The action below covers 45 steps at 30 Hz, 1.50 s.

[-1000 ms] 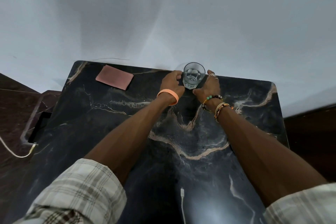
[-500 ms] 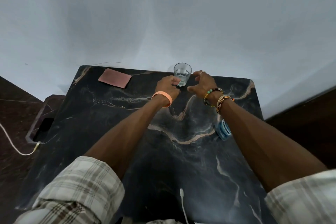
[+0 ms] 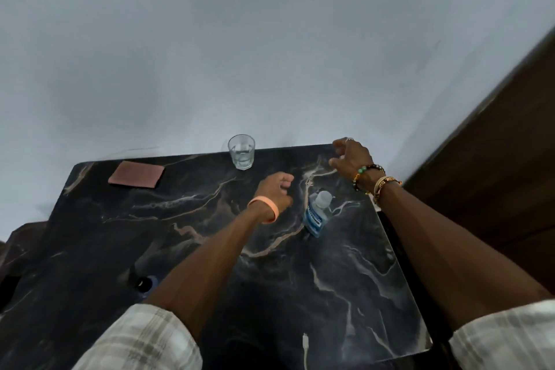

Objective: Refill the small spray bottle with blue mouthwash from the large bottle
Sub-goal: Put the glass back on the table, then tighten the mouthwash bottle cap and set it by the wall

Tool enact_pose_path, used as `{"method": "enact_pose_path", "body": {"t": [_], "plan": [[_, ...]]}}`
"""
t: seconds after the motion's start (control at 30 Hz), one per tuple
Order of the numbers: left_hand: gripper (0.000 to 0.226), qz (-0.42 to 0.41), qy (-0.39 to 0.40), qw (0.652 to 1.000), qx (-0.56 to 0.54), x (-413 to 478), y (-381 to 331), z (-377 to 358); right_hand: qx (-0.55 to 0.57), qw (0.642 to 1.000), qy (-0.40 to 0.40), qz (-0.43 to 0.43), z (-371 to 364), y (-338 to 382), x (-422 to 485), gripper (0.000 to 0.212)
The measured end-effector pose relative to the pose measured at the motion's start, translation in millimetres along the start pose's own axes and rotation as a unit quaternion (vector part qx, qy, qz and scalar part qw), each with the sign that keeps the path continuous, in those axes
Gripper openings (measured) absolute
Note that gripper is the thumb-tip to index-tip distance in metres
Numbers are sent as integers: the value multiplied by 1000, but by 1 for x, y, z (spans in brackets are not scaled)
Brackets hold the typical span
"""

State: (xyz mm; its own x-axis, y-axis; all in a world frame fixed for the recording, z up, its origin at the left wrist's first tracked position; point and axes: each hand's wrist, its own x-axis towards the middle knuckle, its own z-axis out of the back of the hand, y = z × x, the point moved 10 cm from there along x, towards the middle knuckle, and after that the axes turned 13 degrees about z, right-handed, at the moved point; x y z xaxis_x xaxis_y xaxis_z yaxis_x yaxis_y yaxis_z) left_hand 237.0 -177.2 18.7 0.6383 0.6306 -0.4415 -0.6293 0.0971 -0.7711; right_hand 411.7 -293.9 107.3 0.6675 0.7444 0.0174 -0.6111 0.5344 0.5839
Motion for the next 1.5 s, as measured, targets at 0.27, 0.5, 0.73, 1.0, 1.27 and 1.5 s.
{"method": "enact_pose_path", "body": {"t": [0.27,0.5,0.73,1.0,1.27,1.5], "plan": [[67,29,47,998,32,0,31,-45,-1,997,40,-66,-16,-67,-46,56],[85,43,51,996,61,-8,52,-64,-3,995,56,-85,-41,-94,-77,54],[95,44,55,995,67,-13,50,-66,1,993,80,-88,-56,-93,-88,64],[103,40,58,994,82,-21,46,-69,33,989,118,-87,-89,-84,-109,84],[85,3,48,995,86,-23,31,-69,69,989,101,-78,-105,-78,-115,62],[73,-14,68,996,54,-25,23,-76,106,990,69,-70,-111,-76,-118,49]]}}
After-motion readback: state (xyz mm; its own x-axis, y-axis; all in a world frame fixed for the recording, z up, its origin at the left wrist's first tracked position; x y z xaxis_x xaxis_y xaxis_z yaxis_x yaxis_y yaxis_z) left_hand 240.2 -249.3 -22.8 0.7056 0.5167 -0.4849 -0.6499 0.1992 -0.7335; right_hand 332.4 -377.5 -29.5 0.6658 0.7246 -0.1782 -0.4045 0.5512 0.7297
